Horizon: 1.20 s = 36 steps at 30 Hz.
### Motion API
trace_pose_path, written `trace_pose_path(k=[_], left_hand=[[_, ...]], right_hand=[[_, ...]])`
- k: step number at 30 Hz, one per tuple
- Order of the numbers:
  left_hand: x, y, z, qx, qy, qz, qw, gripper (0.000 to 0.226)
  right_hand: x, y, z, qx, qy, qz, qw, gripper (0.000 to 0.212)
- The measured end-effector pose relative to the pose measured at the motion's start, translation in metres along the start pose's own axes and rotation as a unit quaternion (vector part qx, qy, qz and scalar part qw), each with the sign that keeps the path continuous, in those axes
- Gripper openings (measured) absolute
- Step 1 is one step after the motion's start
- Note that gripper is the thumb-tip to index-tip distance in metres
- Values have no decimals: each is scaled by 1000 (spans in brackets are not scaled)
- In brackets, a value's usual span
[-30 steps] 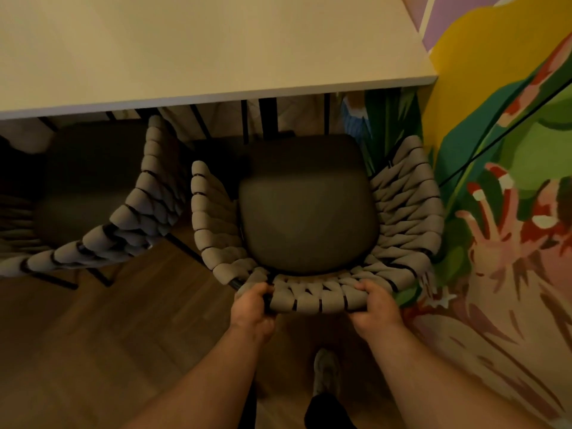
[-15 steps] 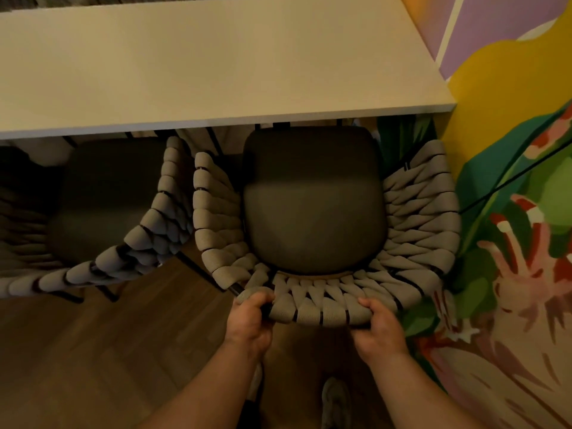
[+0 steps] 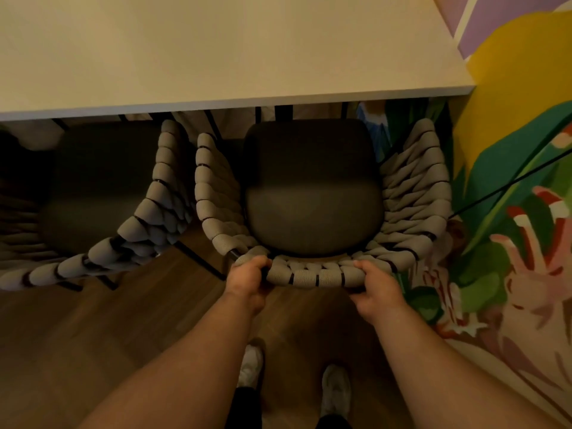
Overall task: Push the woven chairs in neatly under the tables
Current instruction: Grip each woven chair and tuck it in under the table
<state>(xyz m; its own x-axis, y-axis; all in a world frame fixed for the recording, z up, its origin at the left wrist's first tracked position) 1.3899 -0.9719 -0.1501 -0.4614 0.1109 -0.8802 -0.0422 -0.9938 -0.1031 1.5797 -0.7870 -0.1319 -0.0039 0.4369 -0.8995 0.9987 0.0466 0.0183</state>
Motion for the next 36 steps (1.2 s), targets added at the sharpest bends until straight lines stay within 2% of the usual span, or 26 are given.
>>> trace_pose_path(k=[1, 2, 3, 4, 5, 6, 7, 8, 9, 10, 12, 14, 16, 17, 20, 22, 32, 36], left_hand=[[-4, 6, 6, 75, -25, 22, 997, 64], [-8, 16, 15, 185, -70, 60, 978, 85], [-13, 22, 30, 309, -145, 103, 934, 107], [-24, 22, 47, 417, -233, 135, 868, 121], [-40, 14, 62, 502, -323, 153, 788, 124], [-58, -1, 74, 571, -407, 150, 697, 120], [-69, -19, 79, 633, -462, 112, 611, 115], [-75, -37, 75, 689, -475, 43, 546, 111], [-73, -48, 66, 739, -452, -36, 497, 111], [-67, -54, 55, 788, -409, -103, 448, 113], [-52, -55, 45, 859, -345, -152, 347, 109], [-42, -58, 50, 881, -357, -131, 283, 69], [-32, -63, 57, 883, -368, -106, 271, 29], [-28, -66, 59, 883, -368, -100, 274, 22], [-20, -74, 70, 878, -366, -93, 293, 18], [-10, -80, 79, 880, -364, -84, 294, 17], [6, -82, 89, 872, -373, -79, 307, 19], [8, -77, 87, 878, -374, -79, 290, 21]], right_hand=[[-3, 7, -8, -81, 37, 39, 995, 51], [-7, 18, -20, -186, 100, 96, 973, 76], [-16, 25, -36, -291, 184, 141, 928, 98], [-29, 25, -54, -388, 276, 171, 863, 113], [-44, 19, -68, -477, 370, 181, 776, 118], [-58, 4, -75, -568, 441, 157, 677, 116], [-64, -13, -73, -653, 469, 97, 586, 109], [-63, -27, -64, -727, 460, 19, 510, 103], [-55, -33, -54, -787, 426, -45, 445, 98], [-48, -36, -49, -826, 392, -80, 397, 94], [-36, -39, -54, -861, 366, -74, 345, 72], [-30, -45, -65, -866, 378, -57, 322, 45], [-28, -52, -67, -878, 373, -67, 294, 45], [-27, -54, -69, -884, 363, -72, 285, 47], [-21, -65, -77, -886, 350, -81, 291, 47], [-20, -76, -82, -883, 352, -76, 300, 48], [-24, -98, -89, -888, 353, -70, 286, 51], [-21, -97, -89, -885, 348, -78, 298, 50]])
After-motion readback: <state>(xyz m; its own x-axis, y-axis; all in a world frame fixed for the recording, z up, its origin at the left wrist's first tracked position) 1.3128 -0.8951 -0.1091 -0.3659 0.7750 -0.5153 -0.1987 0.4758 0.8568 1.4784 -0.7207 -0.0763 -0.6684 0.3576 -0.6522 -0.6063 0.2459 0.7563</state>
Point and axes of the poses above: each hand's wrist, its own x-axis towards the middle knuckle, its own y-axis out of the back of the hand, z = x × y, the point moved 8 cm from there along x, towards the middle knuckle, and after that the axes turned 3 degrees about z, right-handed, at the moved point
